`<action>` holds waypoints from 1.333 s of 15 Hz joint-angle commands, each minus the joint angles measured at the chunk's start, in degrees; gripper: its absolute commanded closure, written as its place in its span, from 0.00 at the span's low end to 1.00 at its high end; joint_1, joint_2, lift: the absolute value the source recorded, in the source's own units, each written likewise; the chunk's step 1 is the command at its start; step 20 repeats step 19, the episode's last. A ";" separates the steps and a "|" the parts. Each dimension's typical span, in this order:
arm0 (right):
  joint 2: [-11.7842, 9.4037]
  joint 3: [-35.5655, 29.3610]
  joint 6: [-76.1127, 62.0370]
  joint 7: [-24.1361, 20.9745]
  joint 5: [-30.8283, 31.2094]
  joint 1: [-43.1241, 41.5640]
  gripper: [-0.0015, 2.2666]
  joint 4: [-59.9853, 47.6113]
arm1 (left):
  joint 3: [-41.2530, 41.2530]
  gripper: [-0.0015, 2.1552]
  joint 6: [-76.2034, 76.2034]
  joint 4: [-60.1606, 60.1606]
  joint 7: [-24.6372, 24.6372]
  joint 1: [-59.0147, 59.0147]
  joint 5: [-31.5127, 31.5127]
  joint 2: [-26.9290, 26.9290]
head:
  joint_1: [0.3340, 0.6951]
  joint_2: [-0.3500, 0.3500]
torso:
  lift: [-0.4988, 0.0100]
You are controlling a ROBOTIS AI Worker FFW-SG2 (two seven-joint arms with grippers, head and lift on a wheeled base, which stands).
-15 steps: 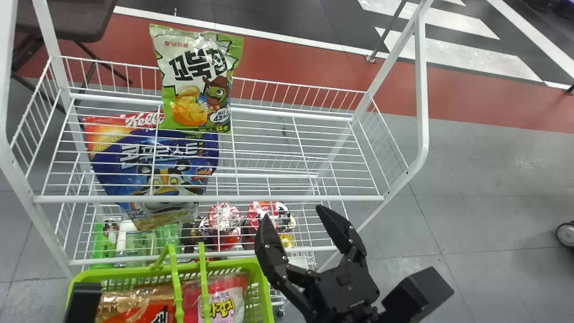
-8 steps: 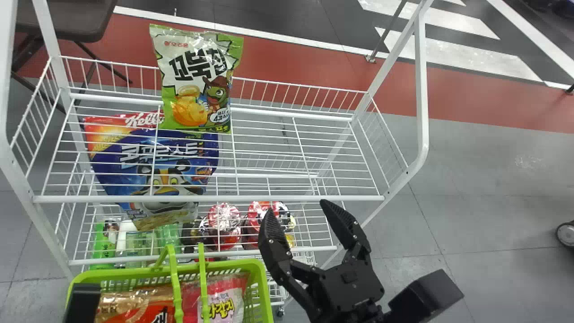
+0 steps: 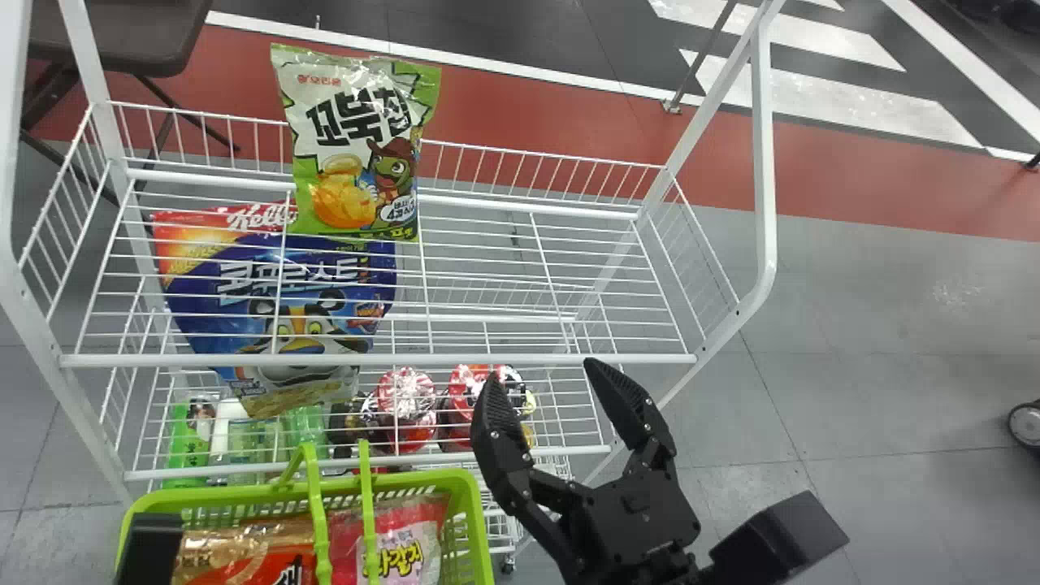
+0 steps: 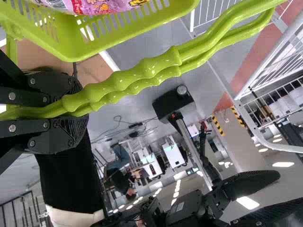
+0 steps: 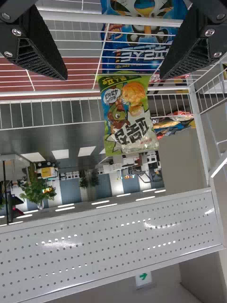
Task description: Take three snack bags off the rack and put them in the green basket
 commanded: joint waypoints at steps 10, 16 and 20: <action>-0.03 -0.27 -0.71 -0.09 0.00 0.35 0.04 -0.10 | -0.09 0.82 0.00 0.00 0.00 0.00 0.00 0.02 | 1.00 0.00 | 0.93; -0.03 -0.44 -0.71 -0.09 0.00 0.53 0.04 -0.71 | 0.09 0.82 0.00 -0.09 -0.18 0.09 0.09 0.02 | 1.00 0.00 | 0.93; -0.03 -0.44 -0.88 -0.09 0.00 0.53 0.04 -0.71 | 0.53 0.82 0.00 0.00 -0.27 0.35 0.18 0.02 | 1.00 0.00 | 0.93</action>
